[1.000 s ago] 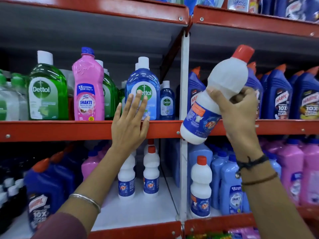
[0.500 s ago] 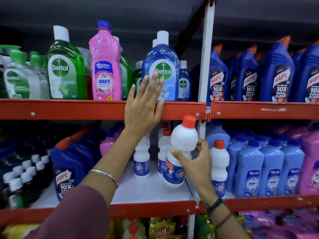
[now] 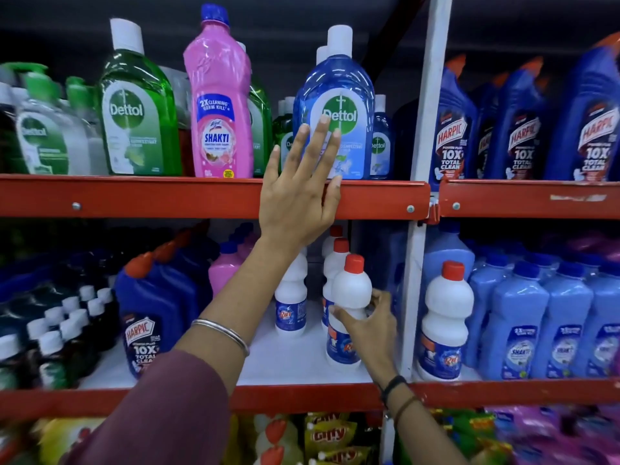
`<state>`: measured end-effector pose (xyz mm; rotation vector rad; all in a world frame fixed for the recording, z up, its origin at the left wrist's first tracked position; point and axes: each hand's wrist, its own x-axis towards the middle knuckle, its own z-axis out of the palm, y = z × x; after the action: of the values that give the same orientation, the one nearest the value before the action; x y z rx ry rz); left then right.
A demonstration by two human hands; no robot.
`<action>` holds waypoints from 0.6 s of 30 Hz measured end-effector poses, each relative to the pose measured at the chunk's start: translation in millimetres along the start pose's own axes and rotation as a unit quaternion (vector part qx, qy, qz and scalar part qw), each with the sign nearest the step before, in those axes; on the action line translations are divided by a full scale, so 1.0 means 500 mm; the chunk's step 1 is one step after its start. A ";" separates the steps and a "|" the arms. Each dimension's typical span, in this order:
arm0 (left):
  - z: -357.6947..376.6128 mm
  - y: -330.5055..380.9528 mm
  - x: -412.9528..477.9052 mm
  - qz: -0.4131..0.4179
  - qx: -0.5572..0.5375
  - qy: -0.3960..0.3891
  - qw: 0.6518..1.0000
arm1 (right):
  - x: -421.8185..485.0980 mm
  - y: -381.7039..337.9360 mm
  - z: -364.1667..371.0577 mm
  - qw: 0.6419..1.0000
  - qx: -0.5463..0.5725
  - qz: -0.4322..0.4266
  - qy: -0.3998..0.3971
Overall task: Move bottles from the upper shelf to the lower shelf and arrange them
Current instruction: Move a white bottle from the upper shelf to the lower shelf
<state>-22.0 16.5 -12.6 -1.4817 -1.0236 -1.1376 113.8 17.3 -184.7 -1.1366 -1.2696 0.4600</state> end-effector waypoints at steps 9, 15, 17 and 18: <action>-0.001 0.003 0.000 0.000 0.000 -0.005 1.000 | 0.002 0.004 0.005 0.993 -0.113 -0.021 -0.006; -0.006 0.004 0.000 -0.004 -0.004 -0.011 1.000 | -0.037 -0.025 -0.067 0.979 -0.160 -0.102 0.073; -0.006 0.005 0.000 -0.005 -0.003 -0.014 1.000 | -0.043 -0.036 -0.113 0.963 -0.100 -0.178 0.174; -0.007 0.005 0.000 -0.005 -0.003 -0.015 1.000 | -0.037 -0.033 -0.136 0.954 -0.071 -0.195 0.215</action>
<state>-20.1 12.8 -13.0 -1.5046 -1.0510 -1.1291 165.2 -32.4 -172.5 -1.0000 -1.1120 -0.1724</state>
